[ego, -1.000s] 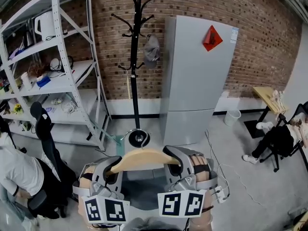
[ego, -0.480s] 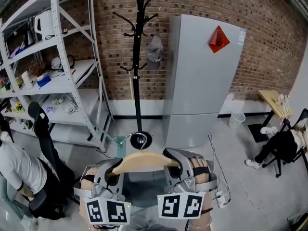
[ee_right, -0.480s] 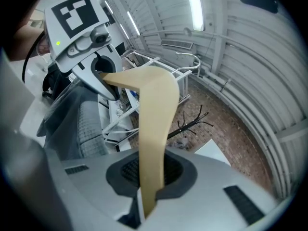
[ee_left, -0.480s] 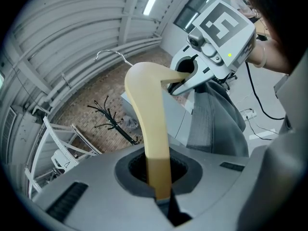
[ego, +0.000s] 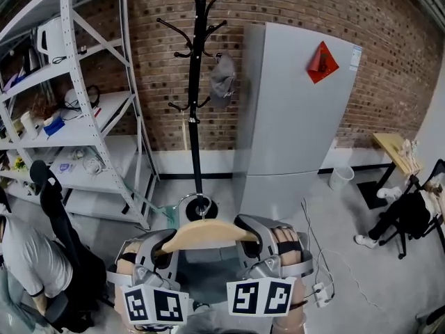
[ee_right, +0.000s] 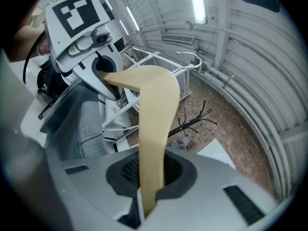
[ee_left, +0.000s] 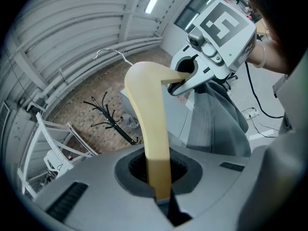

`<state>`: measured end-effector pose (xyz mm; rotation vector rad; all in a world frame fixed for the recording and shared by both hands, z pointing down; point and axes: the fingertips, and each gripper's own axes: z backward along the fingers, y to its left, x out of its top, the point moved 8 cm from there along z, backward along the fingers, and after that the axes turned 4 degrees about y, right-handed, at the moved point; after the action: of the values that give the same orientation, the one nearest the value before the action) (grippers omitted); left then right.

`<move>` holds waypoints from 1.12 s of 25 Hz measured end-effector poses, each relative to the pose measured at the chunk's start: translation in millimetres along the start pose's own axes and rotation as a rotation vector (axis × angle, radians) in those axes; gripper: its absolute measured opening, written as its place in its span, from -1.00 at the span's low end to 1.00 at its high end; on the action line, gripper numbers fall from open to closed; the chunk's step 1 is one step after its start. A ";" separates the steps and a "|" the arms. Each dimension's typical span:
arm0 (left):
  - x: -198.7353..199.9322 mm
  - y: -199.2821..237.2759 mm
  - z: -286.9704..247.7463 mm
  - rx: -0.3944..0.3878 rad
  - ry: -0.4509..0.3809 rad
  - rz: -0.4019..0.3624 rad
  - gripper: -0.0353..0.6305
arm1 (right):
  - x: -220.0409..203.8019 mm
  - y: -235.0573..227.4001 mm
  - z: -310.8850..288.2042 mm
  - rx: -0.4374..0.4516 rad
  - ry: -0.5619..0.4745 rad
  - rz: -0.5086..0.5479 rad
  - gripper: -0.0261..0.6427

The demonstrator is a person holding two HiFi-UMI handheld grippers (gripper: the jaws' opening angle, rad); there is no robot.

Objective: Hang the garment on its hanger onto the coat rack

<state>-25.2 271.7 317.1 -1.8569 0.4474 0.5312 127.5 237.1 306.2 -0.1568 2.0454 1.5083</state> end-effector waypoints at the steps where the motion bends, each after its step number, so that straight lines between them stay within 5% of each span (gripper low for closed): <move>1: -2.1 5.1 -6.0 -0.001 -0.003 0.000 -0.88 | 2.1 -2.2 -7.4 -0.003 0.001 0.001 -0.83; 28: -86.7 118.5 -135.4 0.010 -0.094 -0.006 -0.88 | 60.4 -8.2 -186.0 -0.040 0.038 0.008 -0.83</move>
<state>-141.6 109.3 314.4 -1.8155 0.3810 0.6080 10.0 80.5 302.8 -0.1948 2.0492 1.5626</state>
